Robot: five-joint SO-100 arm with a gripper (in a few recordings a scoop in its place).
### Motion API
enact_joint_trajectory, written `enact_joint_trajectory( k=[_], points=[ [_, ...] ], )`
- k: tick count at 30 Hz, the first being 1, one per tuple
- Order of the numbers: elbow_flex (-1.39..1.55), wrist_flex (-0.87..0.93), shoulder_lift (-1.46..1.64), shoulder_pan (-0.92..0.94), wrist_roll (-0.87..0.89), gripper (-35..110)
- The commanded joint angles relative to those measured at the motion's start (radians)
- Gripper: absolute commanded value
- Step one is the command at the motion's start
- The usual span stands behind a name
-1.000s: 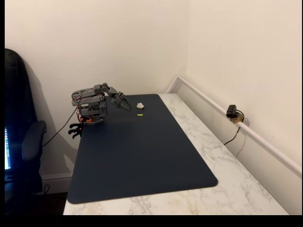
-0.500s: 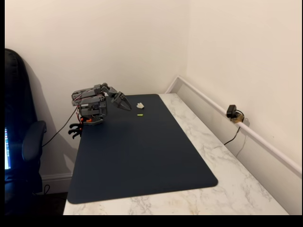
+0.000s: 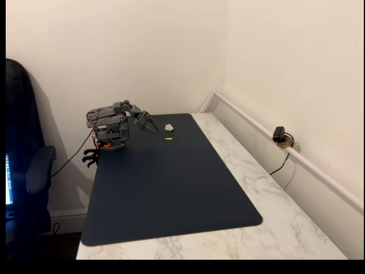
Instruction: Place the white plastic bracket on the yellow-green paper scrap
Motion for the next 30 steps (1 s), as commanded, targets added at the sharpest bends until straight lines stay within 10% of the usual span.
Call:
enact_joint_trajectory(
  k=[1, 17, 30],
  points=[
    [-0.009, 0.011, 0.034, 0.009, 0.012, 0],
    [-0.028, -0.009, 0.034, 0.06, 0.135, 0],
    [-0.787, 0.192, -0.589, 0.094, 0.074, 0]
  ],
)
